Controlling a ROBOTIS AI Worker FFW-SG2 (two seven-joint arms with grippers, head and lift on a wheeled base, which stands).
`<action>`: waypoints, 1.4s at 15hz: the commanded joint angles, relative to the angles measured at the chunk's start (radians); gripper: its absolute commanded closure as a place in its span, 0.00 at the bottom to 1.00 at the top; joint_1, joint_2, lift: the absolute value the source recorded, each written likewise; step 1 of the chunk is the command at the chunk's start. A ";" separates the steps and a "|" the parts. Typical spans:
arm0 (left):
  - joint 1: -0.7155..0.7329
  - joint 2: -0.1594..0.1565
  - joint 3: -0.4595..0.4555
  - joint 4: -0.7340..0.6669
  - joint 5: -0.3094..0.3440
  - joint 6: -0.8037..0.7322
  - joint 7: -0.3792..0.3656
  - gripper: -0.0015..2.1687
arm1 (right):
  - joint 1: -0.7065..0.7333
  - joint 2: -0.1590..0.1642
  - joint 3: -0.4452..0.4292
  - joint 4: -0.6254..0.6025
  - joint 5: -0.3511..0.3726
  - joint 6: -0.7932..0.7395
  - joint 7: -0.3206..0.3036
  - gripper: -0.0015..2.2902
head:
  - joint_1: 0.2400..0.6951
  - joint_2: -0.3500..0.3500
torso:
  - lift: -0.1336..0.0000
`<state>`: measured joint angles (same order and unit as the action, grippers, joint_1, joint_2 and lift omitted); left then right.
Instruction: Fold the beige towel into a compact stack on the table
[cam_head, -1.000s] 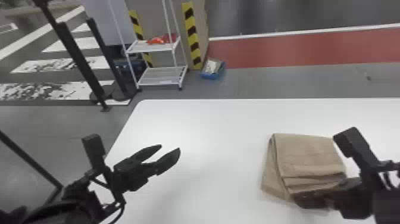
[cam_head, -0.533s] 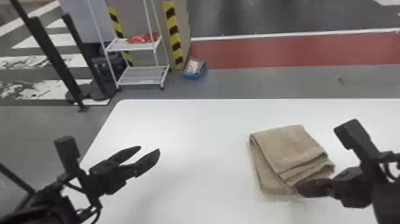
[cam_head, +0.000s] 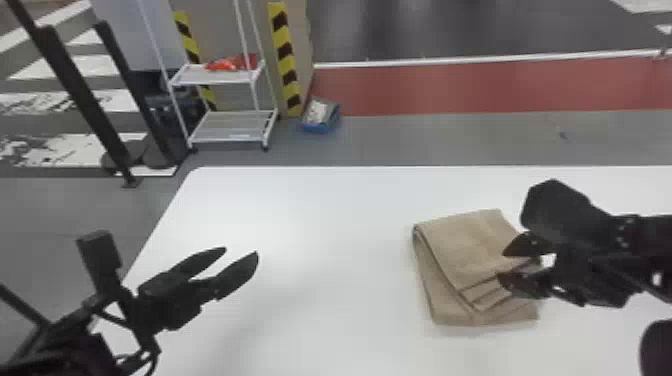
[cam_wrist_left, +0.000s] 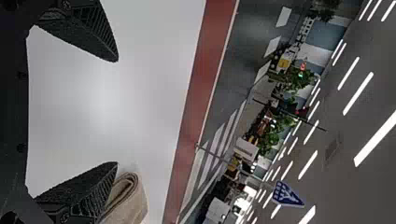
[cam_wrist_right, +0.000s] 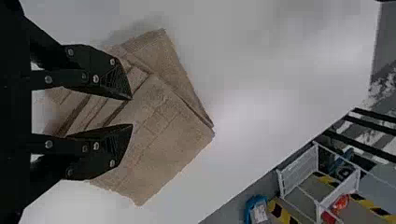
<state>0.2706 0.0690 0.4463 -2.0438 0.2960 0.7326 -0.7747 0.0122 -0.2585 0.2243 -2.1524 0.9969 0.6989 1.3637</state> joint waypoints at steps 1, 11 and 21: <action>0.002 0.000 0.006 0.001 0.000 0.000 -0.001 0.04 | -0.009 -0.059 0.070 0.051 0.155 -0.157 0.002 0.02 | 1.00 0.71 | 0.07; 0.002 -0.002 0.009 0.002 -0.001 0.000 0.000 0.04 | -0.098 -0.116 0.188 0.232 0.307 -0.264 0.003 0.04 | 1.00 0.66 | 0.07; 0.004 -0.002 0.012 0.002 -0.001 0.000 0.000 0.04 | -0.166 -0.068 0.237 0.330 0.328 -0.255 0.003 0.10 | 1.00 0.68 | 0.07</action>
<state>0.2748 0.0675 0.4587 -2.0410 0.2941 0.7326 -0.7747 -0.1498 -0.3276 0.4603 -1.8206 1.3264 0.4384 1.3637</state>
